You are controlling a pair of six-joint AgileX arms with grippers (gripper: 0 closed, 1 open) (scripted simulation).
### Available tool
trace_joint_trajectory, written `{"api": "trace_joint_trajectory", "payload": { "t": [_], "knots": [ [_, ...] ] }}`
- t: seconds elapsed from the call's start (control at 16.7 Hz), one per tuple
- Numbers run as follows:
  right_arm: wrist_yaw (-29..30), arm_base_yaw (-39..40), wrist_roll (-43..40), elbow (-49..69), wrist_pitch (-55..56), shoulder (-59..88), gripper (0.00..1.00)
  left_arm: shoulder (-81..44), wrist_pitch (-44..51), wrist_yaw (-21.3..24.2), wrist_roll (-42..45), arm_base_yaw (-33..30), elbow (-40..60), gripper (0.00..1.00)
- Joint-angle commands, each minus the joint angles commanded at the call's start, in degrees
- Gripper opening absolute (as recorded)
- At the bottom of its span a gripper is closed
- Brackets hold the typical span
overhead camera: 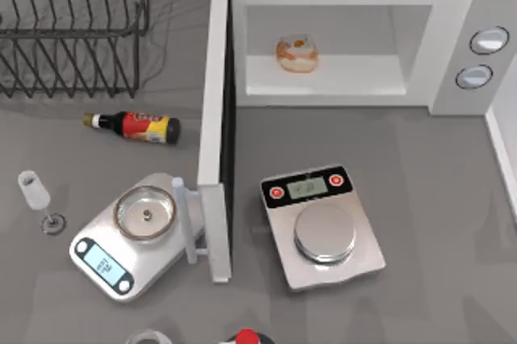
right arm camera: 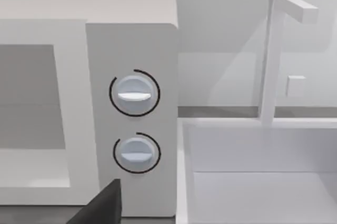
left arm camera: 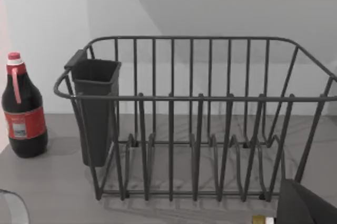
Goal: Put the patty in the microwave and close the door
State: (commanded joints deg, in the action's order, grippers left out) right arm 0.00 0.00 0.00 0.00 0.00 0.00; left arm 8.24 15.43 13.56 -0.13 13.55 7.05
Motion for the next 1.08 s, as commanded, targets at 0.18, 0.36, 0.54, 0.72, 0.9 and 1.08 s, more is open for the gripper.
{"api": "trace_joint_trajectory", "payload": {
  "t": [0.18,0.36,0.54,0.72,0.9,1.08],
  "knots": [
    [0.00,0.00,0.00,0.00,0.00,0.00,1.00,-0.95,0.15,-0.63,-0.30,-0.74,0.82,0.00],
    [0.00,0.00,0.00,0.00,0.00,0.00,1.00,-6.55,2.76,-4.00,-2.93,-4.57,4.66,0.00],
    [0.00,0.00,0.00,0.00,0.00,0.00,1.00,-17.61,6.16,-9.58,-7.09,-11.31,11.23,0.00],
    [0.00,0.00,0.00,0.00,0.00,0.00,1.00,-32.54,9.61,-16.08,-11.95,-19.97,19.03,0.00],
    [0.00,0.00,0.00,0.00,0.00,0.00,1.00,-45.42,12.68,-22.78,-16.71,-29.12,26.30,0.00],
    [0.00,0.00,0.00,0.00,0.00,0.00,1.00,-57.97,14.95,-28.98,-20.74,-37.46,32.30,0.00]
  ]
}}
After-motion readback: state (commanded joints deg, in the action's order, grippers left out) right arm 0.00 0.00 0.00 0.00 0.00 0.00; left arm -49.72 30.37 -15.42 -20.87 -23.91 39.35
